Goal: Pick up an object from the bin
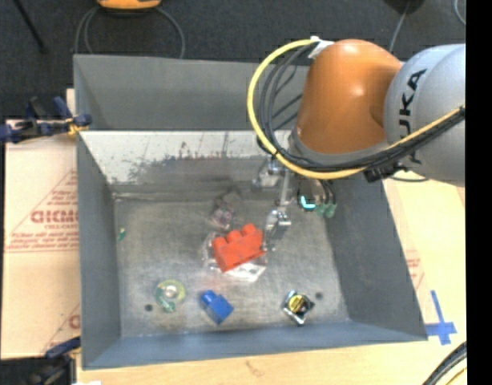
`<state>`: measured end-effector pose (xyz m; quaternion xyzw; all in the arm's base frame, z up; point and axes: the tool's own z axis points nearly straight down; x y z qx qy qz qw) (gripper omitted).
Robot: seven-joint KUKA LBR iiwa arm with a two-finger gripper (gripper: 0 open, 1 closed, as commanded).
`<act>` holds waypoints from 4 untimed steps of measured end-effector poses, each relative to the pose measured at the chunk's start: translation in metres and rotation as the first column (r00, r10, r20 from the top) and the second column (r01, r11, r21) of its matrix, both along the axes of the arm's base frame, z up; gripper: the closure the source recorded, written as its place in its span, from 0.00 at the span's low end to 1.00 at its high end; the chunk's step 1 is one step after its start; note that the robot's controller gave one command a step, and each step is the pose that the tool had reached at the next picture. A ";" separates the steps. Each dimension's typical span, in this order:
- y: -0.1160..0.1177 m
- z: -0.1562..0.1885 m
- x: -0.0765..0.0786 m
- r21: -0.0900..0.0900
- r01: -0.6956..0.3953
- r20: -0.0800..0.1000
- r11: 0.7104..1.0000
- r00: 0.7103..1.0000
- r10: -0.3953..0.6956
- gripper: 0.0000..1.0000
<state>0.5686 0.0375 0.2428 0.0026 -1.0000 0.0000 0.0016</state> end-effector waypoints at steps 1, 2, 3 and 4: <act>-0.002 -0.159 0.009 -0.001 -0.173 0.010 0.985 0.985 0.173 0.00; 0.004 -0.141 0.015 -0.002 -0.207 0.009 0.978 0.978 0.207 0.00; -0.009 -0.142 0.016 -0.002 -0.208 0.009 0.978 0.978 0.208 0.00; -0.005 -0.167 0.021 -0.002 -0.314 0.006 0.949 0.949 0.314 0.00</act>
Offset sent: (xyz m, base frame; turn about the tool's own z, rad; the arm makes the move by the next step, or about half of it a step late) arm 0.0072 -0.0022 -0.1728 -0.1750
